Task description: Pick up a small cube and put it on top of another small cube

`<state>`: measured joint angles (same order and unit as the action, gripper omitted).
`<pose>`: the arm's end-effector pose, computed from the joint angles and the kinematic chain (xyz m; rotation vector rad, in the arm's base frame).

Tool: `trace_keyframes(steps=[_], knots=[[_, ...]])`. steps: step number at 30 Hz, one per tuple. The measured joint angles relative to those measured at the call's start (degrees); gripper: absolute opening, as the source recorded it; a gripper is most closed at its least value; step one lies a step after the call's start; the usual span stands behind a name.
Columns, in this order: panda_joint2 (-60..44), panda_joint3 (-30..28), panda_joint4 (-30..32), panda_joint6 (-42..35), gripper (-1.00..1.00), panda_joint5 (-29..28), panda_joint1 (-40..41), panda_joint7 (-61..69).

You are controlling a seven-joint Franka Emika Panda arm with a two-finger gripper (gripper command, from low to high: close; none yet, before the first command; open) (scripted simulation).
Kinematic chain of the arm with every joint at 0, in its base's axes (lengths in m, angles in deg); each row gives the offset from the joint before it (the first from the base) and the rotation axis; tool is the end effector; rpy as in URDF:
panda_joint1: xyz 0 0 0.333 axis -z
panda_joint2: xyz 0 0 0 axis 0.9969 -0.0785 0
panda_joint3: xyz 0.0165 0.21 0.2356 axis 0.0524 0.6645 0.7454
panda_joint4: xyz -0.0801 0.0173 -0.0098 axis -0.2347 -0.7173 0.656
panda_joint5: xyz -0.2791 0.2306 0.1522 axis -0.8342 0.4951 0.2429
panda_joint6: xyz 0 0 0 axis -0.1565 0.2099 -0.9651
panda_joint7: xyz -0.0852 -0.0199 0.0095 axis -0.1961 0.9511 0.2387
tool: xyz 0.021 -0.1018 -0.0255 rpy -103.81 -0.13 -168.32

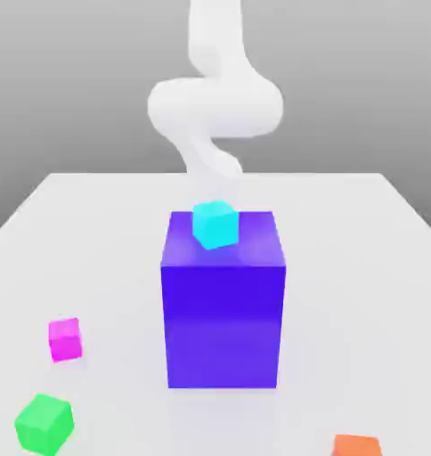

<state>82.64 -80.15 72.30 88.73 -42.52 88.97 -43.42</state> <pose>0.3800 -0.0266 0.6614 -2.4281 1.2142 -0.9460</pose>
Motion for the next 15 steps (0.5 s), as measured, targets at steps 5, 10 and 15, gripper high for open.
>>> trace_keyframes(steps=[5, 10, 15], knots=[[-11.0, -1.4, 5.8, 6.7, 0.00, -1.7, 7.3, -8.1], [-21.3, -3.7, 11.3, 13.1, 0.00, -2.9, 13.7, -15.6], [-31.7, -7.2, 16.9, 19.6, 0.00, -2.9, 18.9, -22.2]])
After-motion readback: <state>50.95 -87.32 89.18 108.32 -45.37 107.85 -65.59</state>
